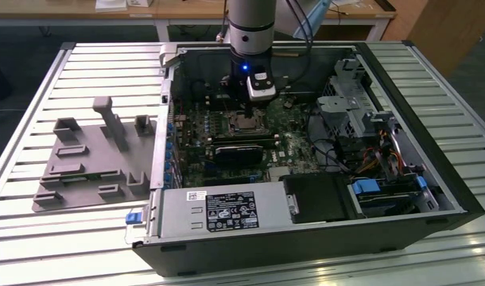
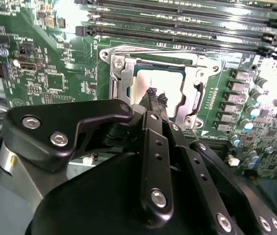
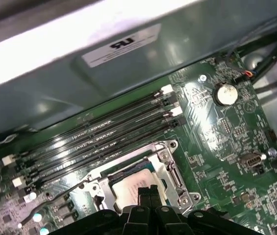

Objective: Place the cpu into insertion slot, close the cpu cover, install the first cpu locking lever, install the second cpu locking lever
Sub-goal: 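Close the cpu cover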

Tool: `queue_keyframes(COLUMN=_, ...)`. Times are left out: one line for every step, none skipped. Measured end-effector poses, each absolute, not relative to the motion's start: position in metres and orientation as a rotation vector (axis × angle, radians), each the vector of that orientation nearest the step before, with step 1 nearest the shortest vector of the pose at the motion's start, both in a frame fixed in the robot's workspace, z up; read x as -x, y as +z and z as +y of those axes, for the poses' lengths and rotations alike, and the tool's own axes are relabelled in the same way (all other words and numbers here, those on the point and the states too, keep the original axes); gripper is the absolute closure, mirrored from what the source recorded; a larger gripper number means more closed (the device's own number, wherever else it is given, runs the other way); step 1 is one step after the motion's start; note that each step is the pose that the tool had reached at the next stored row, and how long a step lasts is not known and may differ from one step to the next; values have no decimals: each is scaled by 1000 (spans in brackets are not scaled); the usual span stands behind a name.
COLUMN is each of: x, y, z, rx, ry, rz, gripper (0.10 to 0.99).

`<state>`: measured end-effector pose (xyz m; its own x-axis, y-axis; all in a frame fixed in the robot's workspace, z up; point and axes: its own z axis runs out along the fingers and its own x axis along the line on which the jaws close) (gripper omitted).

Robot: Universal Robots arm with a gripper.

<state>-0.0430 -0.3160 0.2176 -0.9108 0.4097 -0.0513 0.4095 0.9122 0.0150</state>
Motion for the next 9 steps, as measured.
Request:
queue_keyframes(x=43, y=218, z=-316, rx=-629, ry=6, rz=3023, gripper=984)
queue_keyframes(x=43, y=217, z=-316, rx=-612, ry=6, rz=3027, gripper=984)
queue_keyframes(x=43, y=217, z=-316, rx=-595, ry=7, rz=3030, gripper=984)
queue_keyframes(x=43, y=217, z=-316, rx=-577, ry=7, rz=3034, gripper=984)
queue_keyframes(x=43, y=217, z=-316, rx=-561, ry=7, rz=3037, gripper=984)
queue_keyframes(x=43, y=217, z=-316, rx=-546, ry=8, rz=3040, gripper=984)
queue_keyframes(x=43, y=217, z=-316, rx=-531, ry=8, rz=3042, gripper=984)
queue_keyframes(x=43, y=217, z=-316, rx=-515, ry=8, rz=3045, gripper=984)
queue_keyframes(x=43, y=217, z=-317, rx=-499, ry=9, rz=3048, gripper=984)
